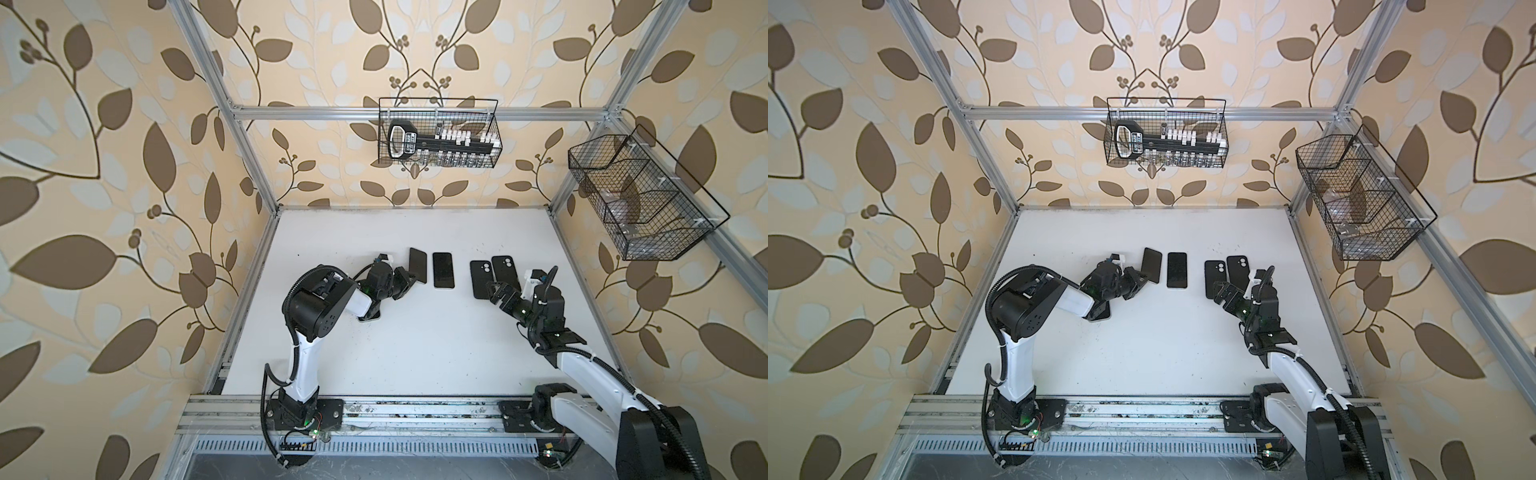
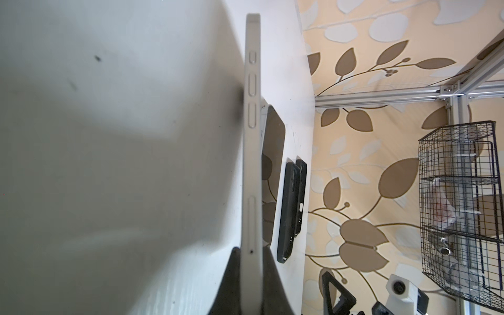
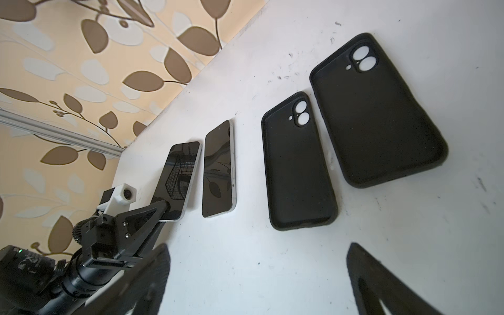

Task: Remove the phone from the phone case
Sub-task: 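Set the bare silver-framed phone down beside the other silver phone with the left gripper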

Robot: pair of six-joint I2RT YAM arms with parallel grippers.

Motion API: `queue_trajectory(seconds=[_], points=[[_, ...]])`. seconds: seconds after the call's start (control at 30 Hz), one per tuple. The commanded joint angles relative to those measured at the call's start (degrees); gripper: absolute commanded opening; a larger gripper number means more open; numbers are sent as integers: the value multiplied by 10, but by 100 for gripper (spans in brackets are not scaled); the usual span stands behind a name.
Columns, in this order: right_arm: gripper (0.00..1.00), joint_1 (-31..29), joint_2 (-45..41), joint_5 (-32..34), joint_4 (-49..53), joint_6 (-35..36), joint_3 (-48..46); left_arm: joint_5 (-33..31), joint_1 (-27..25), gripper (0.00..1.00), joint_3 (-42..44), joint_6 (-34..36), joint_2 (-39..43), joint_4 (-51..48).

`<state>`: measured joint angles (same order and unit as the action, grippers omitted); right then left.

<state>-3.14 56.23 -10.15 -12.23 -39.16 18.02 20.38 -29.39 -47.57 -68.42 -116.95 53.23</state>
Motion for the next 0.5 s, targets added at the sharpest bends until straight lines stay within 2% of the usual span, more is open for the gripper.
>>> queue_trajectory(seconds=[0.0,0.23,0.47], points=[[100,4,-5,-5,-8,5,-11,-2,-10,13,-18,-5,-4,28],[100,8,-9,-7,-5,7,-14,-17,-17,32,-13,-2,1,10],[100,9,-16,-9,-2,7,-16,-34,-17,38,-5,-2,11,-5]])
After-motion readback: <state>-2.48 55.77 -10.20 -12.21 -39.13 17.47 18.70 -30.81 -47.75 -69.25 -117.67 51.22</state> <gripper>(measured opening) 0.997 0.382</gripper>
